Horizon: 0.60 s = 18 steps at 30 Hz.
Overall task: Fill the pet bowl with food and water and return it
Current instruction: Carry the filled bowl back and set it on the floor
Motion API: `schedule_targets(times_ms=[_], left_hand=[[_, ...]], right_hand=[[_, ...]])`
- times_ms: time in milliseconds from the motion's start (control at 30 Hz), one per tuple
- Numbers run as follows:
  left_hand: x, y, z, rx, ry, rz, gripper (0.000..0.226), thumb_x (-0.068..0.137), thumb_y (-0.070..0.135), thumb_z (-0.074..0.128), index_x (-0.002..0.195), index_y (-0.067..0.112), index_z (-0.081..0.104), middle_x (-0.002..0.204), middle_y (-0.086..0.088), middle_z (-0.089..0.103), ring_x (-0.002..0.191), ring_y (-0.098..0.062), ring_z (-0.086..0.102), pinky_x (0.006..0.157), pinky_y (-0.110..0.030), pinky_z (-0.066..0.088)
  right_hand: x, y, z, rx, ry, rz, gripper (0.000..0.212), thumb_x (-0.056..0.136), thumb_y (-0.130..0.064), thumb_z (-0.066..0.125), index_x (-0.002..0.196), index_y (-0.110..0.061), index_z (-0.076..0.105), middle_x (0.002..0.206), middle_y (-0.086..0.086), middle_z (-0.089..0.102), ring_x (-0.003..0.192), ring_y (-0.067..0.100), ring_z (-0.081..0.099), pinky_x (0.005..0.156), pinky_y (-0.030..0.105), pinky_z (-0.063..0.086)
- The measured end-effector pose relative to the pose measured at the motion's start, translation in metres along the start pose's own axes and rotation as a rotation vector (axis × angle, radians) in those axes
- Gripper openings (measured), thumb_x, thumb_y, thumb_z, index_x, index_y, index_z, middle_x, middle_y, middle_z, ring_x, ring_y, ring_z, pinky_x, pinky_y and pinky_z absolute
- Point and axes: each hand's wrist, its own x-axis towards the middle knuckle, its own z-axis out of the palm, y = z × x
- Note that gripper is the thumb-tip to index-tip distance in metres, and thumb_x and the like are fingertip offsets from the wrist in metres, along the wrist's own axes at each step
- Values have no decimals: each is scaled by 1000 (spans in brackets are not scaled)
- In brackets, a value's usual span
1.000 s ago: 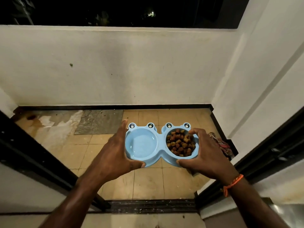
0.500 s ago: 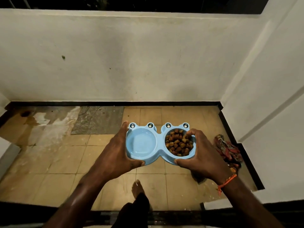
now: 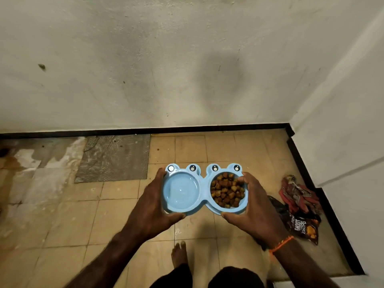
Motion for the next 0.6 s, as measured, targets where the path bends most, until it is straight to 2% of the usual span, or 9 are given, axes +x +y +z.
schedule_targets(times_ms=[133, 233, 267, 333, 400, 500, 600], left_hand=[[53, -32, 8, 8, 5, -3, 123, 57, 87, 74, 158, 47, 15, 147, 52, 26, 130, 31, 28, 91, 13, 21], [90, -58, 20, 34, -8, -17, 130, 56, 88, 74, 160, 45, 9, 151, 51, 20, 133, 31, 23, 92, 12, 23], [102, -69, 26, 36, -18, -34, 132, 55, 87, 75, 161, 46, 7, 152, 52, 18, 134, 31, 21, 97, 7, 25], [124, -91, 42, 45, -38, -85, 137, 54, 84, 79, 160, 49, 0, 152, 53, 12, 136, 30, 17, 108, -11, 28], [147, -112, 60, 54, -58, -104, 138, 56, 79, 83, 160, 51, -4, 153, 53, 8, 137, 29, 14, 109, -20, 30], [185, -152, 95, 50, -46, -95, 136, 58, 76, 82, 158, 52, -6, 153, 53, 8, 138, 29, 14, 108, -10, 24], [219, -192, 133, 17, -7, -96, 133, 59, 73, 83, 157, 55, -5, 149, 56, 12, 134, 32, 17, 103, 7, 18]], right_hand=[[52, 20, 19, -2, -18, 15, 104, 59, -50, 92, 142, -38, 32, 151, -12, 39, 134, 13, 46, 99, 30, 52], [90, 42, 32, 17, -46, 27, 105, 58, -51, 91, 144, -37, 31, 153, -10, 39, 136, 14, 46, 100, 21, 45], [104, 51, 37, 24, -58, 28, 106, 58, -51, 91, 144, -36, 31, 153, -9, 40, 136, 14, 46, 101, 20, 43], [131, 72, 49, 37, -87, 26, 106, 59, -50, 93, 145, -29, 35, 151, -4, 44, 136, 18, 48, 104, 27, 48], [158, 95, 62, 45, -116, 35, 104, 59, -49, 94, 144, -23, 40, 146, 0, 49, 134, 20, 52, 102, 40, 54], [198, 141, 93, 17, -160, 28, 104, 60, -44, 95, 145, -16, 41, 148, 9, 48, 136, 28, 51, 106, 45, 51], [230, 192, 131, -41, -171, 18, 111, 62, -35, 98, 150, -9, 35, 156, 16, 40, 142, 34, 43, 111, 37, 38]])
